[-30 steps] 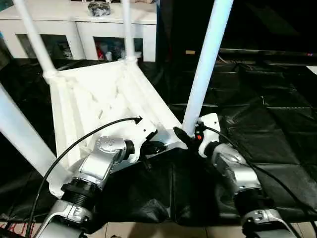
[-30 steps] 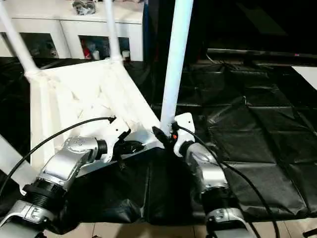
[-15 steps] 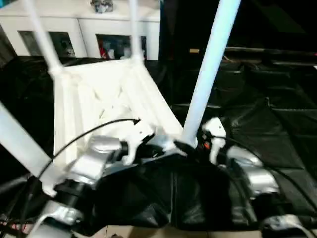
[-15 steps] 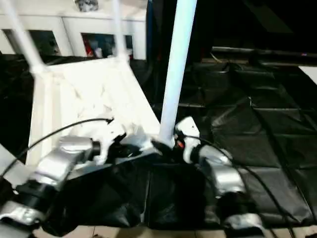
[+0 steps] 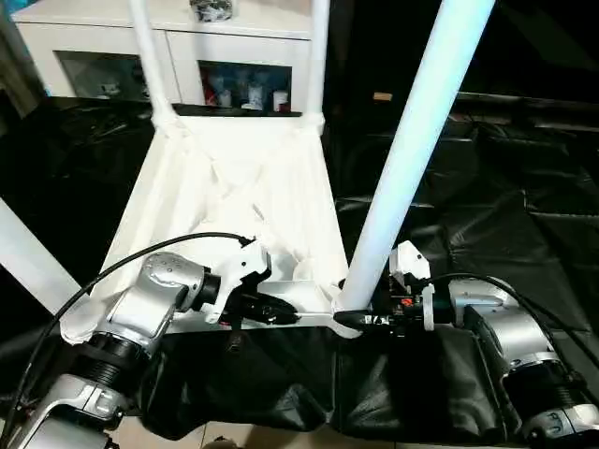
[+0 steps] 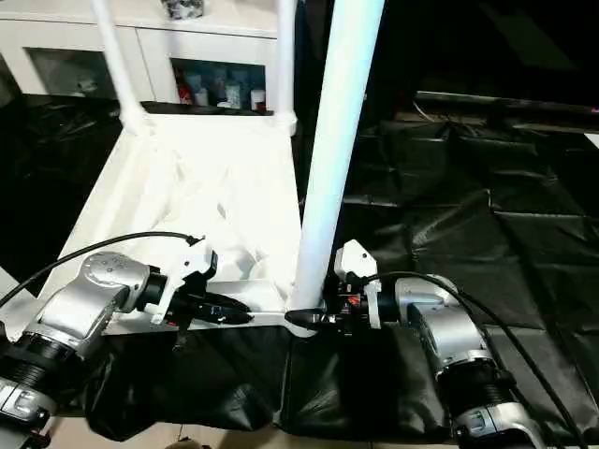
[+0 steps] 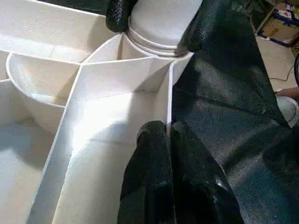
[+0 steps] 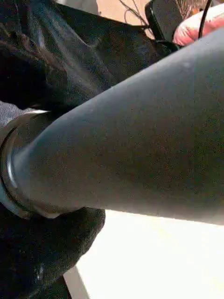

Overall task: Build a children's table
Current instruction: Rotate leg to tighten

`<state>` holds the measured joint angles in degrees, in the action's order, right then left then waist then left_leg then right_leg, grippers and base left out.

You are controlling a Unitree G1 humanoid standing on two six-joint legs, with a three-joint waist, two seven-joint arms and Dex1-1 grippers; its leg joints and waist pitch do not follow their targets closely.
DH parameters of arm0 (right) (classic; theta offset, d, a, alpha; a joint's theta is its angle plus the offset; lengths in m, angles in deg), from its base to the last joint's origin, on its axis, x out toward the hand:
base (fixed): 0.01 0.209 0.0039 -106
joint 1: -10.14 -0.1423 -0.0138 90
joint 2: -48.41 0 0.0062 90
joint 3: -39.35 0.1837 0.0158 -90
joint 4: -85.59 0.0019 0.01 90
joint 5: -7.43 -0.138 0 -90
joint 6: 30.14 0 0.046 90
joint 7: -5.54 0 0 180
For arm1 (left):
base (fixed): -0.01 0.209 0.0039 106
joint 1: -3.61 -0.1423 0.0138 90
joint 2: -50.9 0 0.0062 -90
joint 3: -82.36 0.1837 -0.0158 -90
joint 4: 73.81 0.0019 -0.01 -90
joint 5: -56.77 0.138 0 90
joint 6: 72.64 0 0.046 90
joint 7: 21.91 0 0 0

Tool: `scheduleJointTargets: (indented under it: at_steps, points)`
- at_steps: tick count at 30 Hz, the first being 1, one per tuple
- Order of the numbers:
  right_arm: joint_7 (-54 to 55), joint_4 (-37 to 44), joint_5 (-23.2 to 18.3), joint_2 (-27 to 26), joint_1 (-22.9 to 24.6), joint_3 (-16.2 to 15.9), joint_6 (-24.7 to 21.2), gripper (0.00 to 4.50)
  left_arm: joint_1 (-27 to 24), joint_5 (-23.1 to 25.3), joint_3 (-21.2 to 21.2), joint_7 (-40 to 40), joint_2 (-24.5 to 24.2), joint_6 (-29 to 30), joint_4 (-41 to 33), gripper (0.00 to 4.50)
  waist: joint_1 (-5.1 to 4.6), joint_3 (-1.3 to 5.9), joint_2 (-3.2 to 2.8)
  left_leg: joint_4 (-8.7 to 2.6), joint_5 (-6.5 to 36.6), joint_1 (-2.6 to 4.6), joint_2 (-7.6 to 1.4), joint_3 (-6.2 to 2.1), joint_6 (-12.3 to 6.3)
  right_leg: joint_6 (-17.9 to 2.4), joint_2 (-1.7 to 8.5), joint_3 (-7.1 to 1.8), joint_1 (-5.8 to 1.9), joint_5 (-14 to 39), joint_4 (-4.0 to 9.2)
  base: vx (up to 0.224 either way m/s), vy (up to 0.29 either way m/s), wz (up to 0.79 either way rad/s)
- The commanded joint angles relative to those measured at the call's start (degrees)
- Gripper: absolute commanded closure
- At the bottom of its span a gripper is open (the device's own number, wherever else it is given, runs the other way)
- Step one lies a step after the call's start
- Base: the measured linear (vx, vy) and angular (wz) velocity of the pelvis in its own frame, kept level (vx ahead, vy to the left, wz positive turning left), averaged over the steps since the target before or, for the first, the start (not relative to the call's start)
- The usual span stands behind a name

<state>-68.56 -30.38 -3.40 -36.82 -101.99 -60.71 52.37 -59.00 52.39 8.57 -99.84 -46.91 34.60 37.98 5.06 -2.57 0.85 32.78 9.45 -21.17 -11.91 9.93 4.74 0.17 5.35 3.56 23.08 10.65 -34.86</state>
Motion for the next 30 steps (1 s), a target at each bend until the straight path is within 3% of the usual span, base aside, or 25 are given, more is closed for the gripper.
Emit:
scheduleJointTargets:
  at_steps: [1,4,5,7,10,12,13,18,23,25,30]
  points:
    - [-3.01,0.39,-0.59,-1.36,-0.26,-3.07,-0.75,1.77,2.25,-2.13,-0.14,0.3,1.7,-1.02,-0.73,4.5,-0.19,3.25,0.31,-3.78,14.4,0.62,-1.22,0.3,-2.33,-12.49,2.29,-2.16,-2.59,13.39,4.26,0.0,0.0,0.0]
    - [-2.29,0.19,-0.45,-1.84,0.01,-2.91,-0.54,1.84,2.13,-1.72,-0.35,1.32,2.13,-1.15,-0.79,4.5,-0.21,3.3,0.35,-3.72,13.7,0.54,-1.16,0.3,-2.49,-12.74,2.25,-2.12,-2.67,12.17,4.13,0.0,0.0,0.0]
    - [-1.26,-0.03,-0.23,-2.39,0.38,-2.68,-0.17,1.85,2.07,-1.5,-0.67,2.55,2.58,-1.31,-0.65,4.5,-0.25,3.29,0.73,-3.69,13.68,0.54,-1.17,0.37,-2.59,-12.71,2.23,-2.1,-2.66,12.28,4.19,0.0,0.0,0.0]
    - [0.6,-0.51,0.07,-3.28,0.77,-2.25,0.38,1.87,2.19,-1.2,-1.21,4.68,3.39,-1.32,-0.37,4.5,-0.17,3.24,0.56,-3.69,13.92,0.52,-1.11,0.32,-2.52,-12.42,2.35,-2.12,-2.64,13.55,4.27,0.0,0.0,0.0]
    - [11.83,-3.49,1.94,-7.68,0.69,-0.21,2.15,1.88,2.89,-0.09,-2.25,11.54,6.28,-0.47,0.16,4.5,-0.47,2.93,0.43,-4.0,17.09,0.79,-1.03,0.12,-0.67,-10.35,2.61,-2.12,-2.3,20.72,5.04,0.0,0.0,0.0]
    - [13.4,-3.92,2.18,-8.29,0.62,0.1,2.32,1.89,2.96,-0.01,-2.41,12.4,6.72,-0.18,0.17,4.5,-0.67,2.85,0.61,-4.14,18.3,0.69,-0.92,-0.07,-0.04,-8.99,2.55,-1.99,-2.3,23.84,5.37,0.0,0.0,0.0]
    - [16.17,-4.81,2.48,-9.34,0.31,0.71,1.77,1.89,2.99,0.16,-2.48,13.37,7.29,0.04,0.07,4.5,-0.65,2.88,0.32,-4.14,18.72,0.76,-0.87,-0.12,0.02,-8.62,2.52,-2.0,-2.26,24.46,5.44,0.0,0.0,0.0]
    - [35.21,-10.71,4.28,-17.93,-1.35,4.78,1.19,1.89,3.17,1.31,-3.37,23.23,13.47,2.99,-0.89,4.5,-1.89,2.83,0.16,-4.26,20.63,0.87,-0.83,-0.32,1.04,-7.98,2.43,-1.97,-1.73,26.02,5.76,0.0,0.0,0.0]
    - [41.53,-12.32,4.72,-22.13,-2.14,5.41,2.54,1.89,2.3,1.87,-2.6,26.01,16.14,3.94,-2.63,4.5,-2.08,3.08,-0.05,-4.2,19.76,0.63,-0.69,-0.22,0.33,-7.67,2.28,-2.08,-1.81,23.66,5.72,0.0,0.0,0.0]
    - [42.37,-12.62,5.19,-22.52,-2.51,5.16,3.73,1.36,1.65,1.97,-1.32,24.96,16.17,3.16,-3.64,4.5,-2.12,3.17,-0.21,-4.29,18.57,0.33,-0.75,-0.22,-0.11,-8.28,2.1,-2.05,-2.08,20.52,5.37,0.0,0.0,0.0]
    - [41.07,-11.99,5.15,-22.39,-2.72,5.41,4.06,0.89,1.14,2.77,0.1,23.7,15.66,2.76,-4.63,4.5,-2.23,3.17,-0.35,-4.24,17.87,0.34,-0.76,-0.05,-0.45,-9.6,1.96,-2.13,-2.24,16.87,5.06,0.0,0.0,0.0]
